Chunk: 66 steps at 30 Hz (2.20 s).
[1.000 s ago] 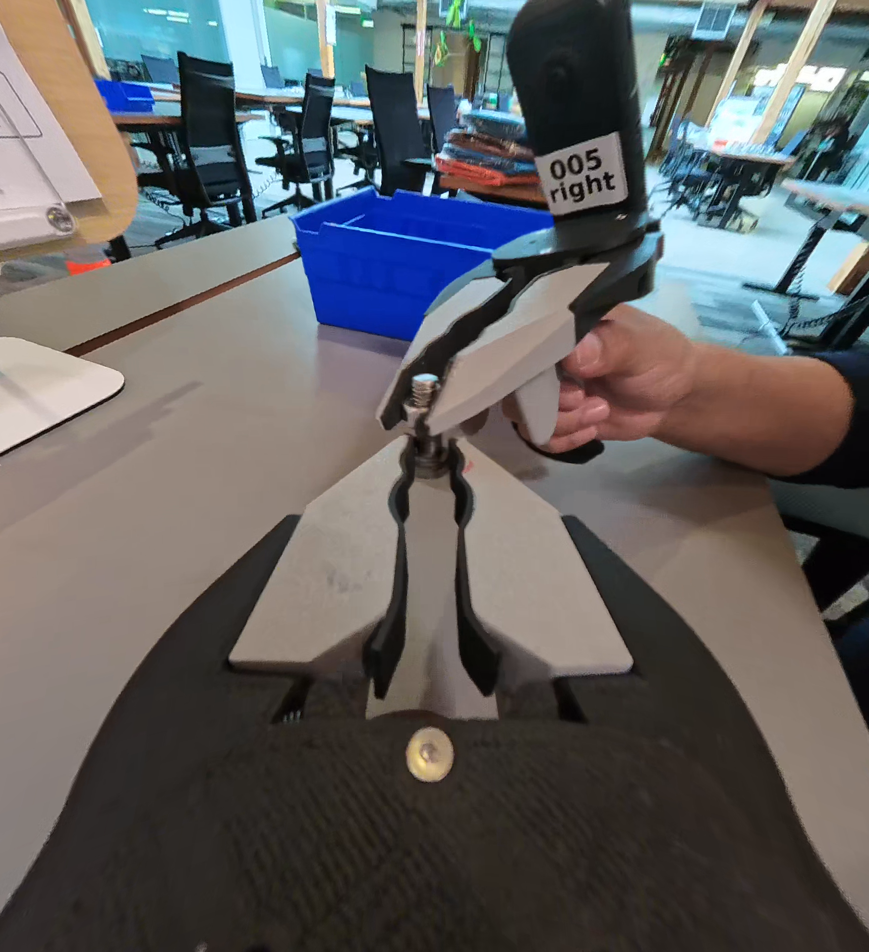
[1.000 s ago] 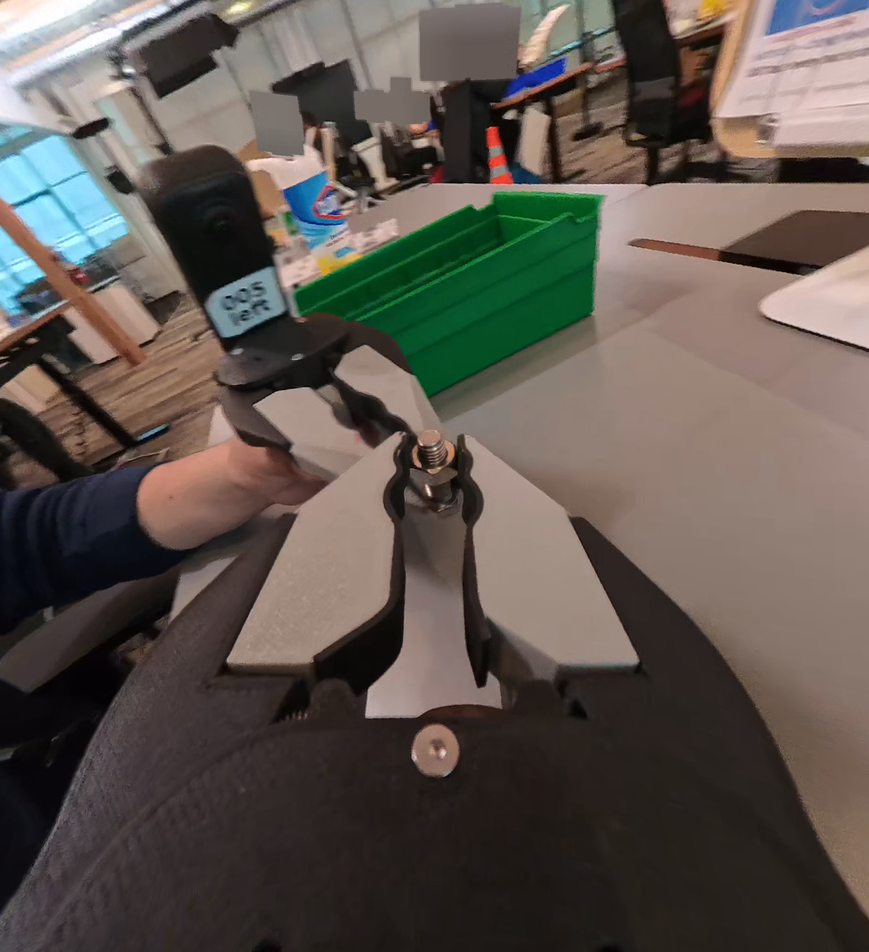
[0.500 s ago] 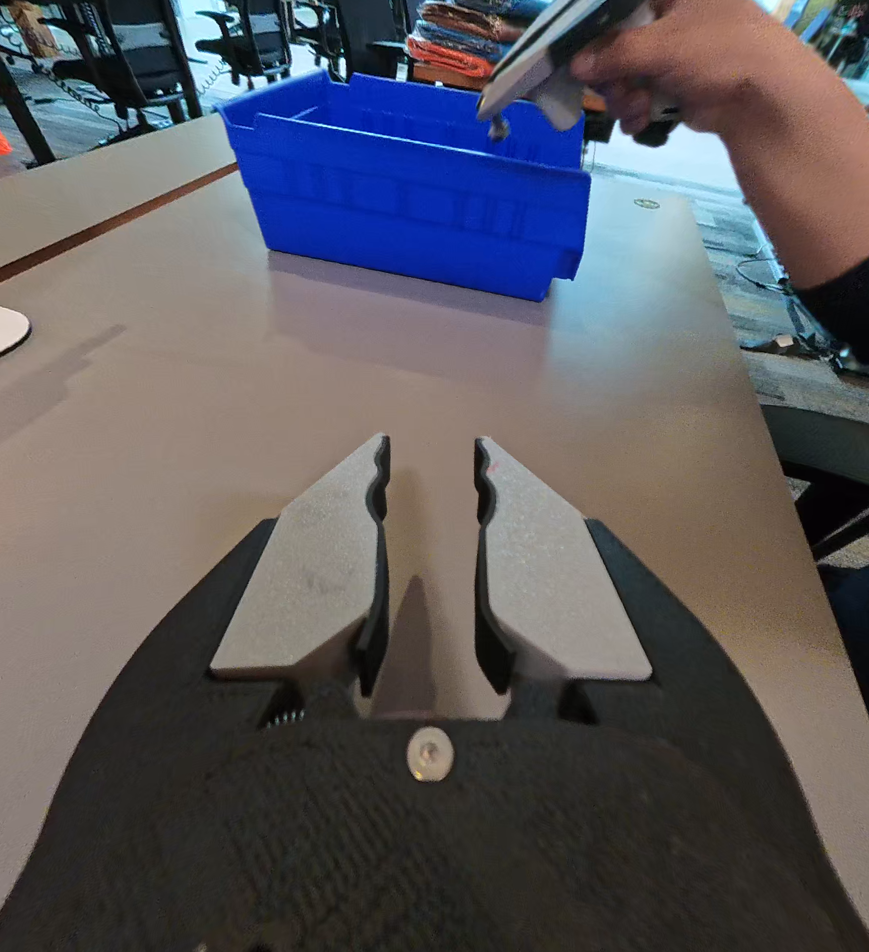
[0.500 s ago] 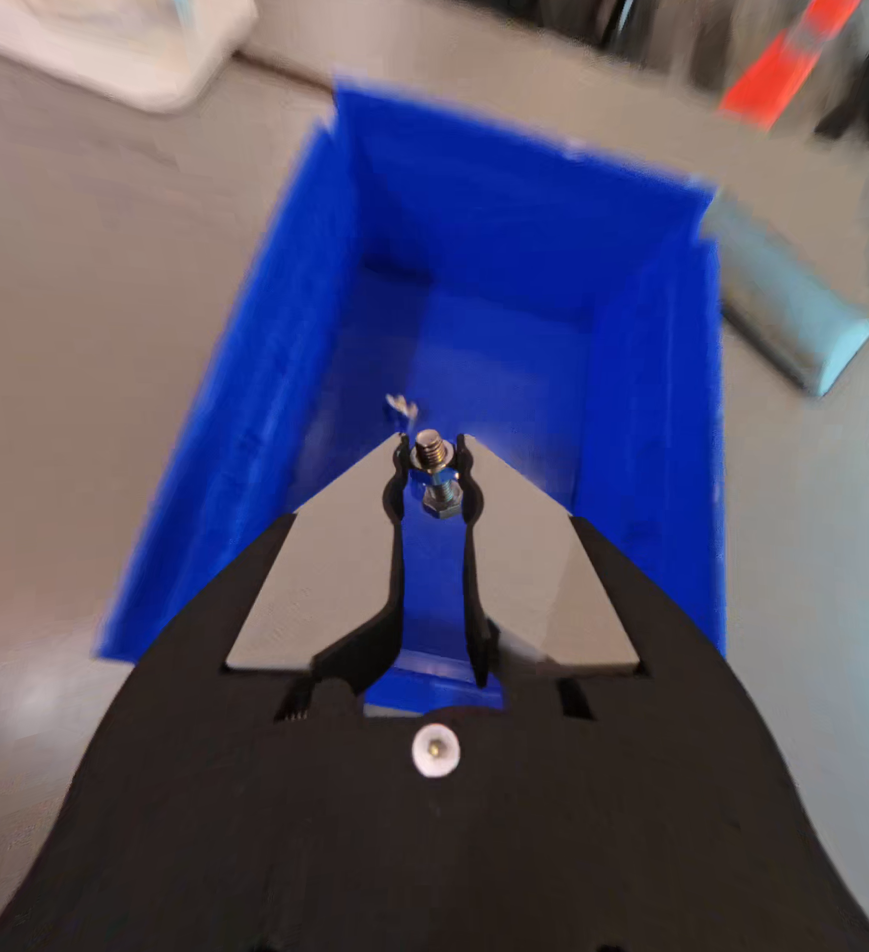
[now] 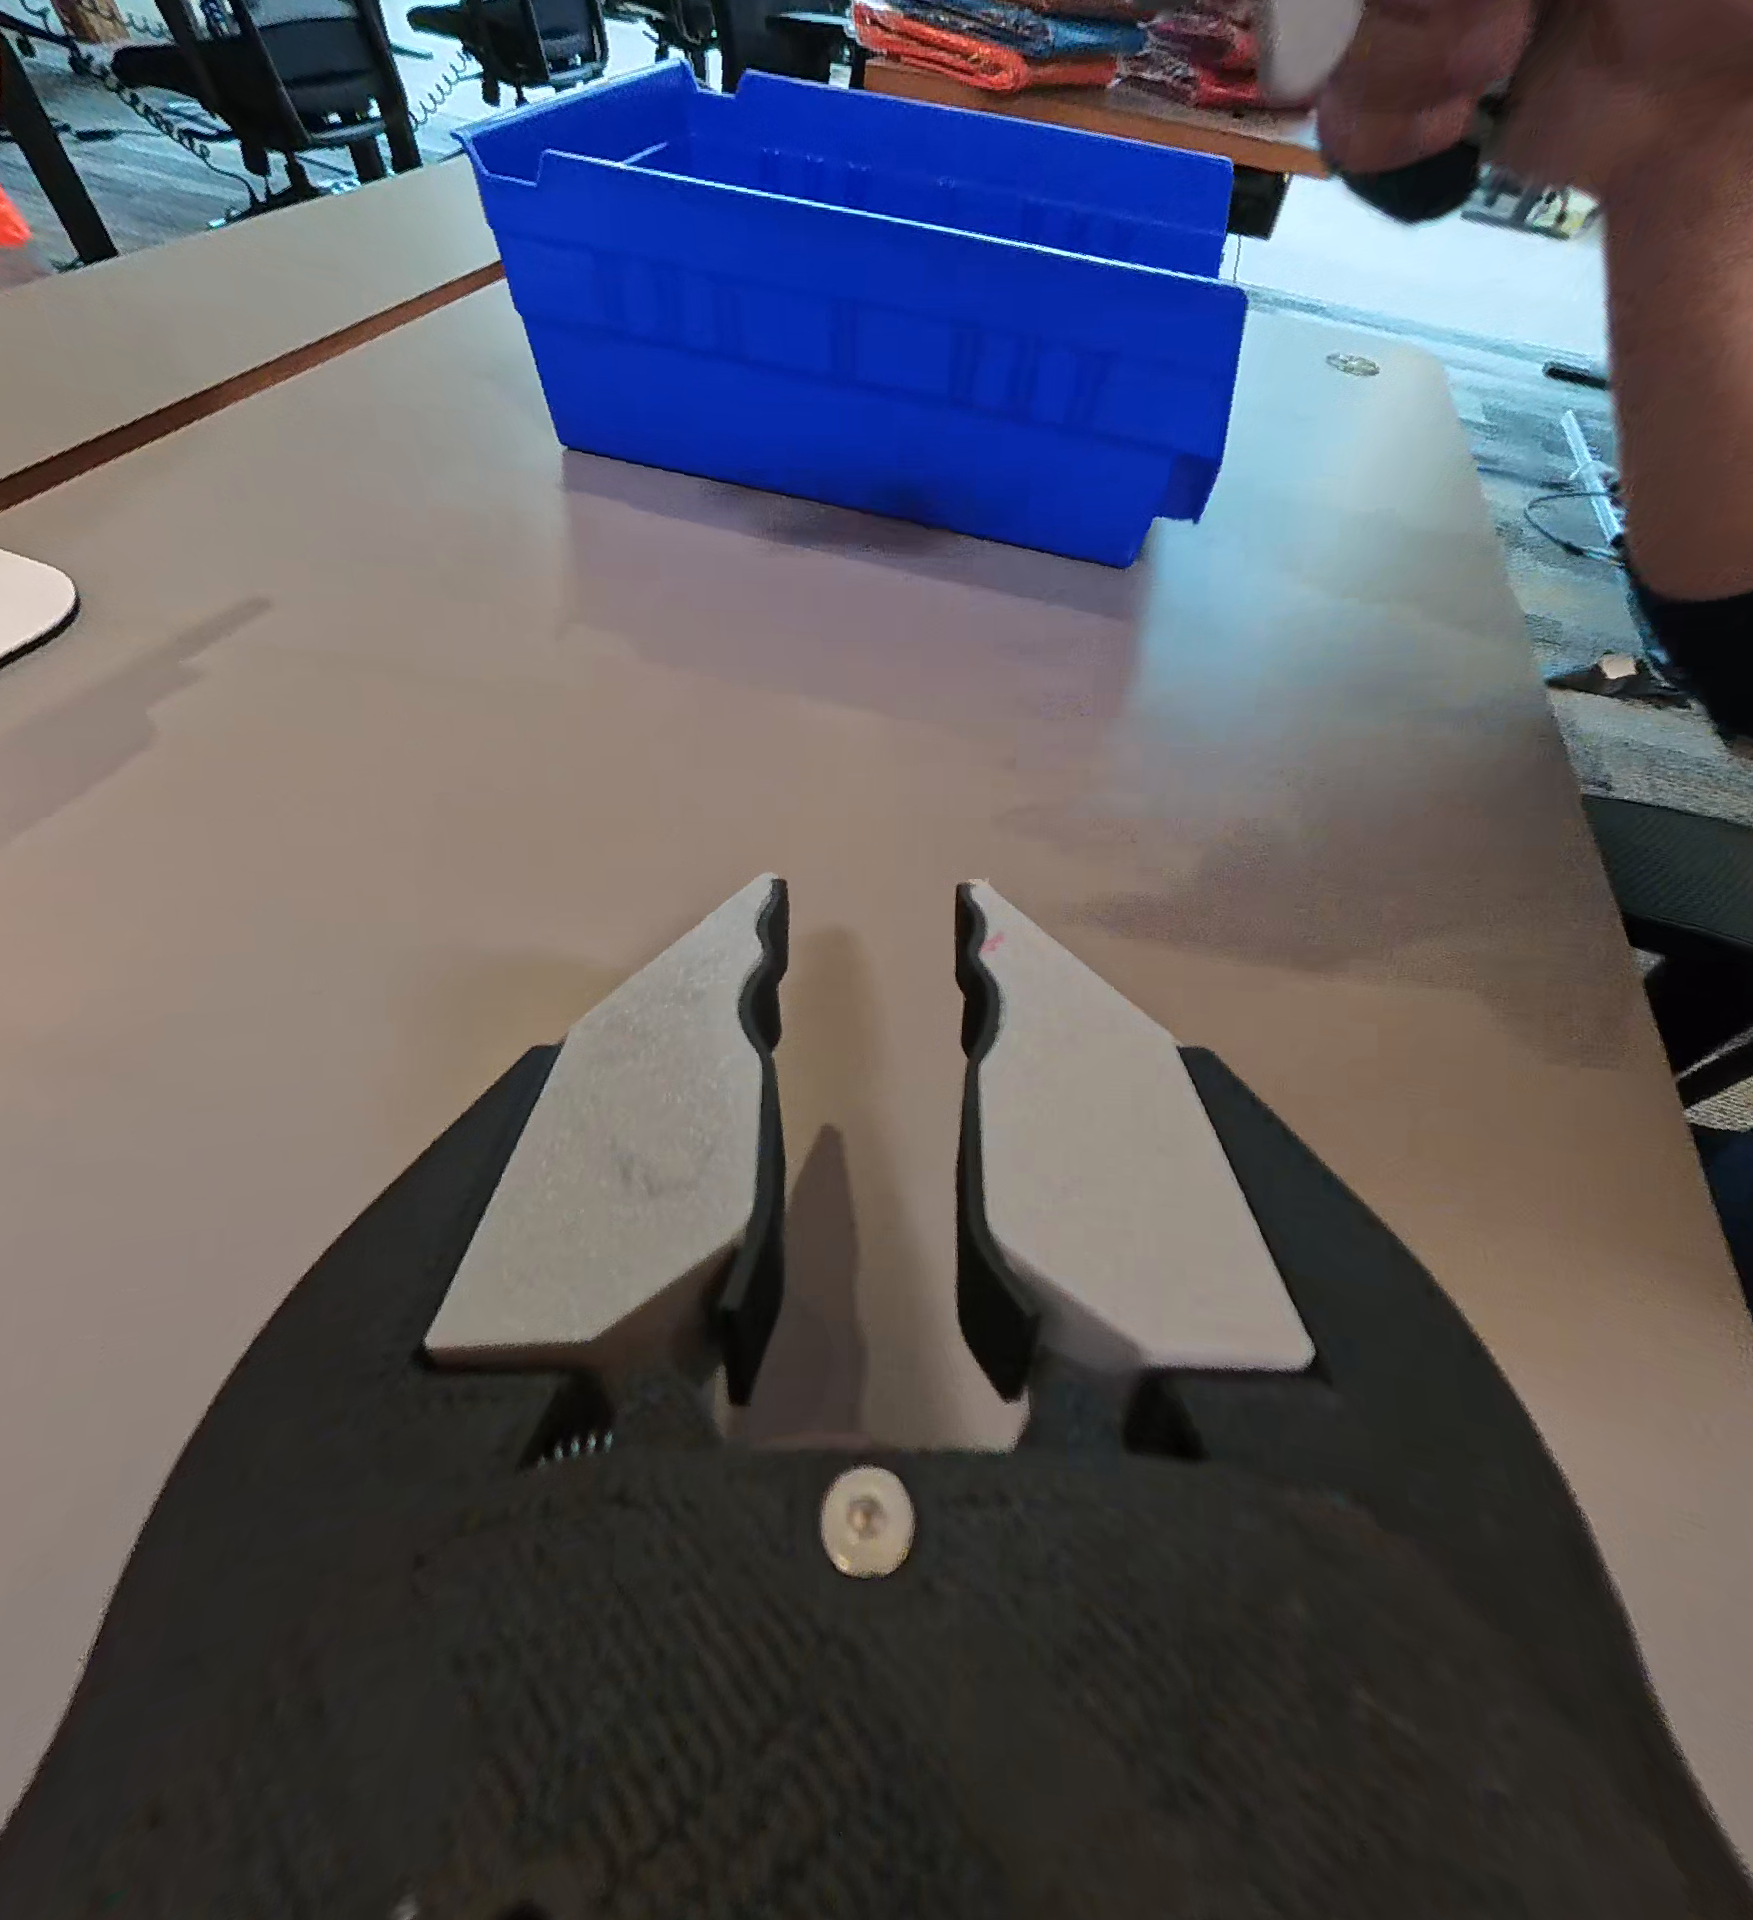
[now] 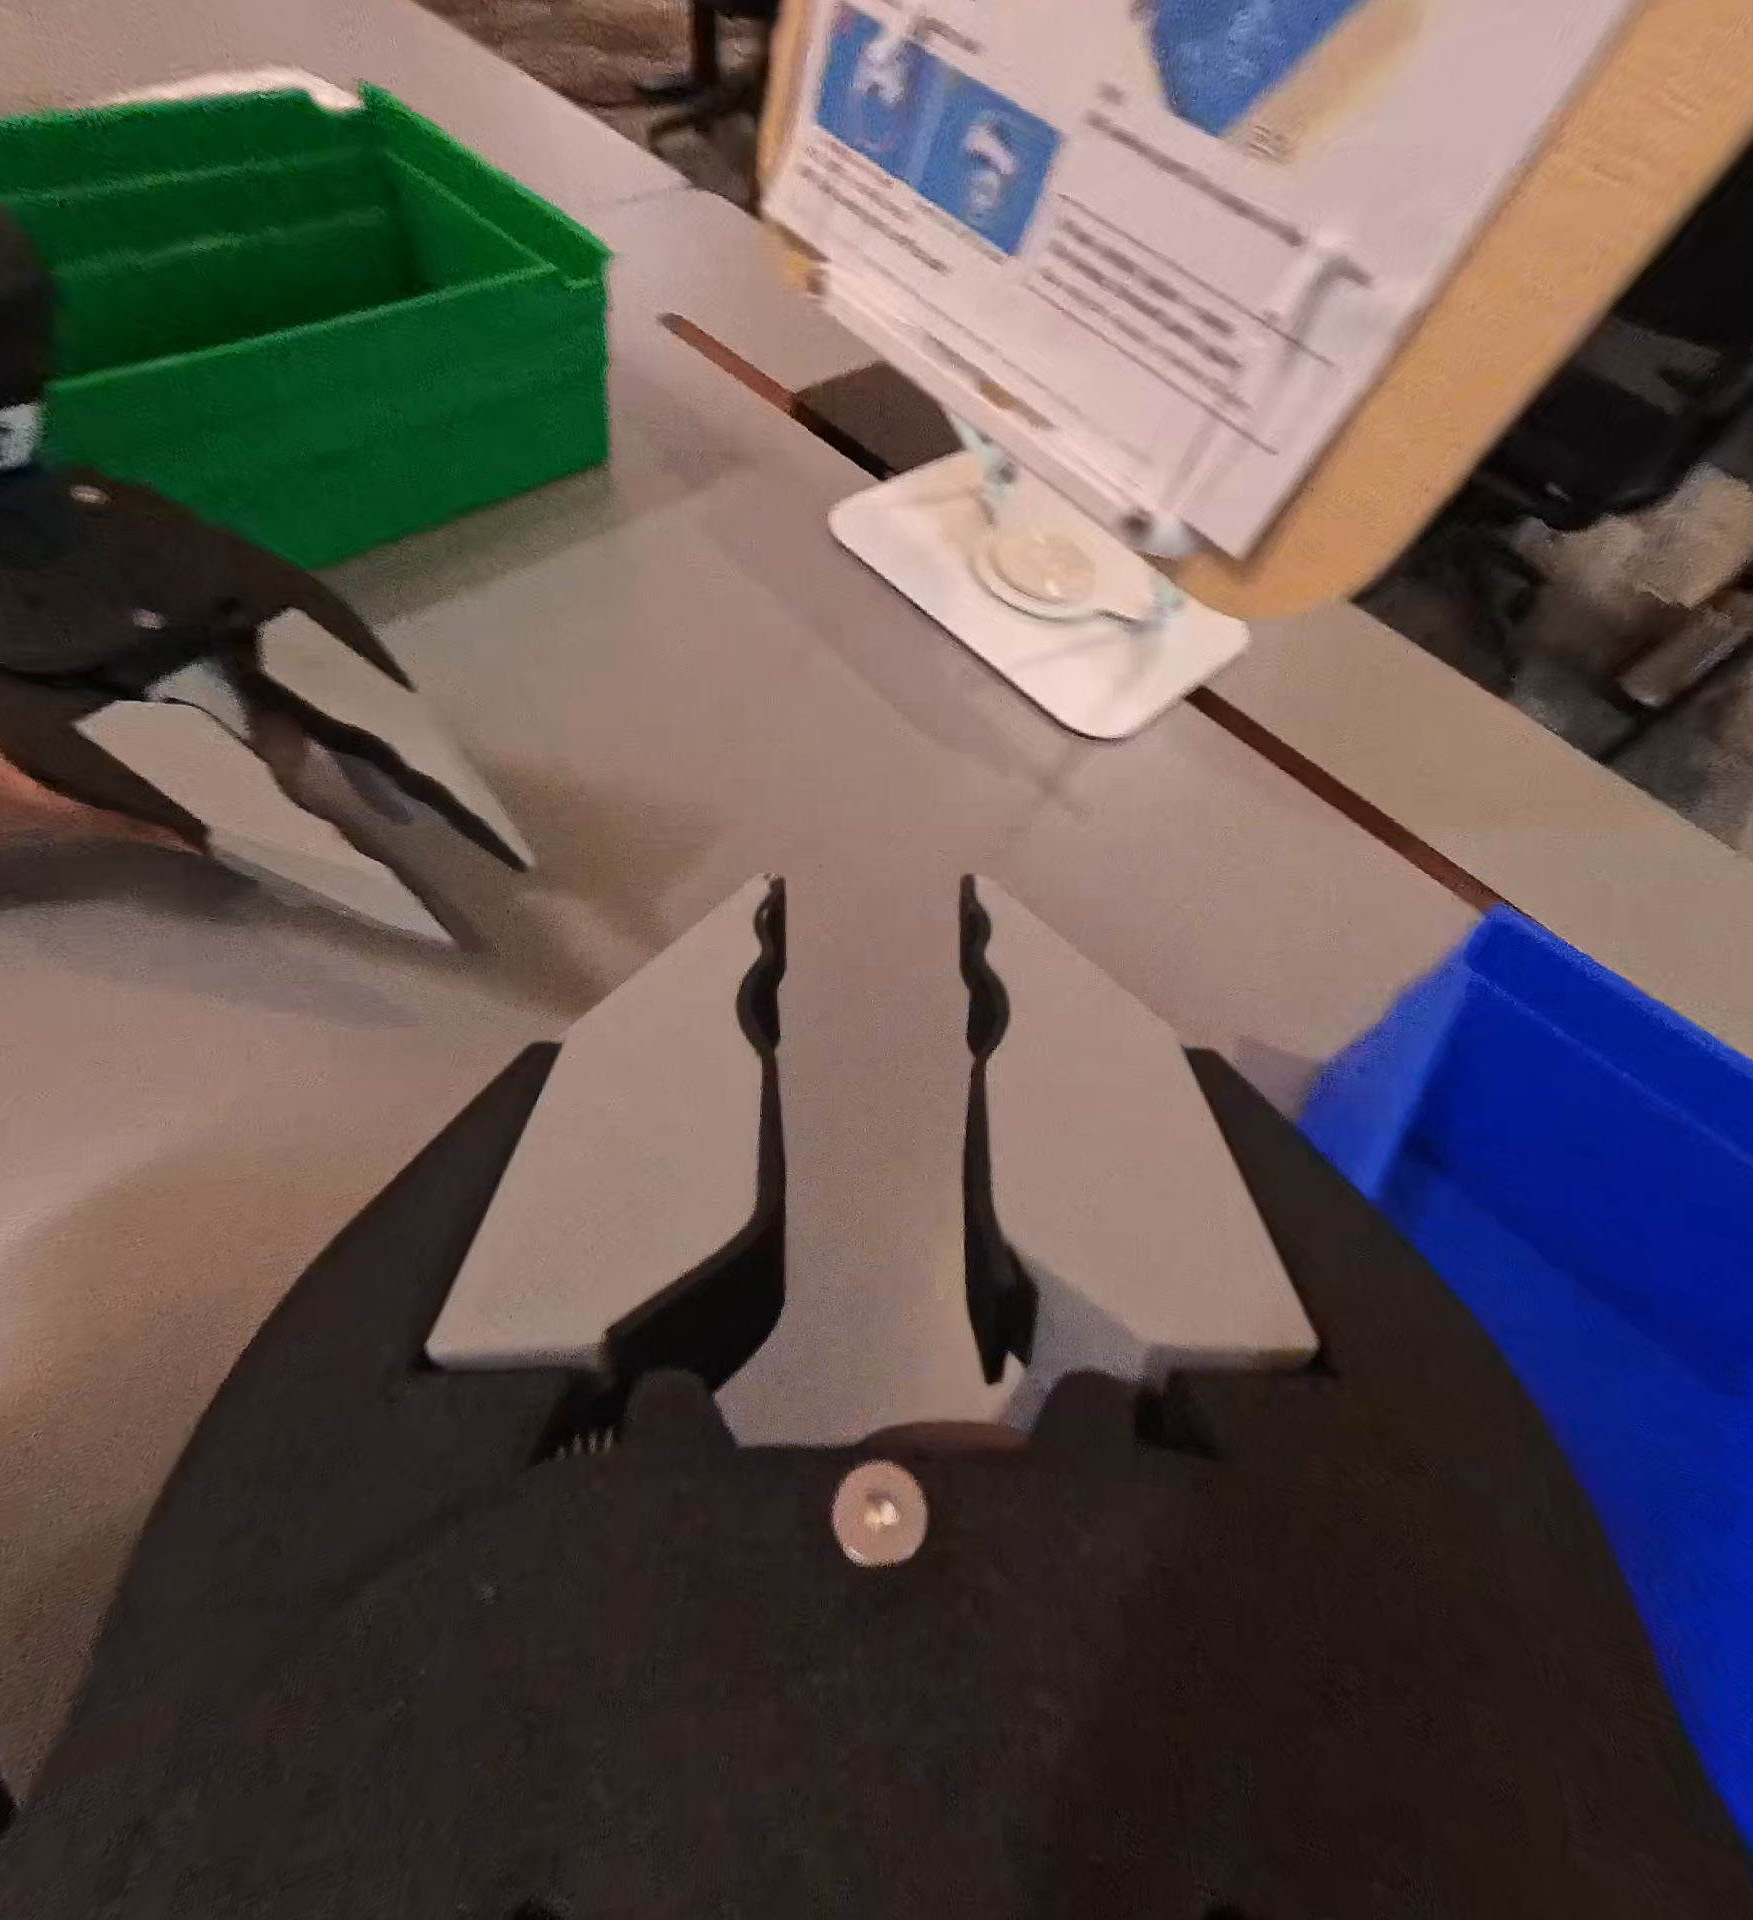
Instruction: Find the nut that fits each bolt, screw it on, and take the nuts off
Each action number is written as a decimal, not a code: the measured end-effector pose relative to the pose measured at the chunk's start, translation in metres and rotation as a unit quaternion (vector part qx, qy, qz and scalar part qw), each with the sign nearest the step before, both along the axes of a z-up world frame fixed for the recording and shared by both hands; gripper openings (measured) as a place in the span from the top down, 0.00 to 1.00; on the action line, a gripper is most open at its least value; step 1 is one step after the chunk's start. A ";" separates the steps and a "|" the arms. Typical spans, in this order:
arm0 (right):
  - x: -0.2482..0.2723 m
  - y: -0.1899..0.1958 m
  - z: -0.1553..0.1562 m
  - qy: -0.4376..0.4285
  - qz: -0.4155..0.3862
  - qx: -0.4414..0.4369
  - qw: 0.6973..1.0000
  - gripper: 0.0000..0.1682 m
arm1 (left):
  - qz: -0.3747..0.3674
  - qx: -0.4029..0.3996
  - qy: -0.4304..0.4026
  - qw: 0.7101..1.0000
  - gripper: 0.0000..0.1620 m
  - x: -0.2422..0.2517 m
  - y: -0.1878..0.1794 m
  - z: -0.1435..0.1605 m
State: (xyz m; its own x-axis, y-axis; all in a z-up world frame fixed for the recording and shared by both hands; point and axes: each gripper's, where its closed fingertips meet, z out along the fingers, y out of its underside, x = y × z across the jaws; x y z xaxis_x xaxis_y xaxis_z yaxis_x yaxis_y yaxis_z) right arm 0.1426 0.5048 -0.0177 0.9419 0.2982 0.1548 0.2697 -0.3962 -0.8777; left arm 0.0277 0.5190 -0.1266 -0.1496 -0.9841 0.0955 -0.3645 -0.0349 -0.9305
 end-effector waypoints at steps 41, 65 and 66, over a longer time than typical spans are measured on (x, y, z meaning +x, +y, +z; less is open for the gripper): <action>-0.080 0.049 -0.115 0.006 0.081 0.004 0.997 0.85 | 0.041 0.000 0.012 0.999 0.85 -0.007 0.011 0.002; -0.059 0.055 -0.107 0.019 0.066 0.039 0.997 0.84 | 0.002 -0.022 0.062 0.998 0.77 0.007 -0.019 -0.014; -0.059 0.056 -0.106 0.025 0.066 0.043 0.997 0.83 | 0.004 -0.016 0.064 0.998 0.78 0.007 -0.019 -0.015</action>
State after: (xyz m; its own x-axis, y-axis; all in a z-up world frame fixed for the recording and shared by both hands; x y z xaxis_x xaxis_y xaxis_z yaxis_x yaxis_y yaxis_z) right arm 0.0833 0.5606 -0.1241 0.9024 0.4078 0.1393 0.2701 -0.2833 -0.9202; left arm 0.0349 0.5002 -0.1414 -0.1255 -0.9814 0.1454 -0.4806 -0.0681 -0.8743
